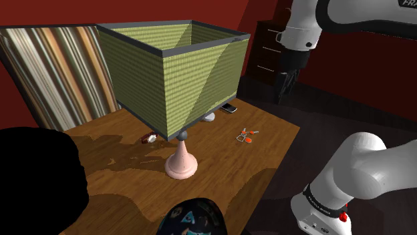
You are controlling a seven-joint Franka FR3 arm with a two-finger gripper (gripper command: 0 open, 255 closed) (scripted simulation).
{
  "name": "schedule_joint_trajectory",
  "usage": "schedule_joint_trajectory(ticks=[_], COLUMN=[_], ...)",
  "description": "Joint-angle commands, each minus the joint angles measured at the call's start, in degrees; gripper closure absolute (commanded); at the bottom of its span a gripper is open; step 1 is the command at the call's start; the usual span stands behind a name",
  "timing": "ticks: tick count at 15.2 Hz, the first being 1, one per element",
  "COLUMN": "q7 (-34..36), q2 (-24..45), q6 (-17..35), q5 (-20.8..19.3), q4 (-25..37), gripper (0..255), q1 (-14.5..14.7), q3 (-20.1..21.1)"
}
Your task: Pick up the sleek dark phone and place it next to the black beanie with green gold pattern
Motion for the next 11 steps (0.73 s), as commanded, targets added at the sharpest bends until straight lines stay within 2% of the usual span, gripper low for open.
schedule_joint_trajectory(ticks=[1, 11], q7=[0.0, -9.4], q2=[0.0, 16.0], q6=[0.0, 16.8], q5=[0.0, -3.3], q4=[0.0, 0.0], gripper=[0, 0], q1=[0.0, -1.5], q3=[0.0, -6.0])
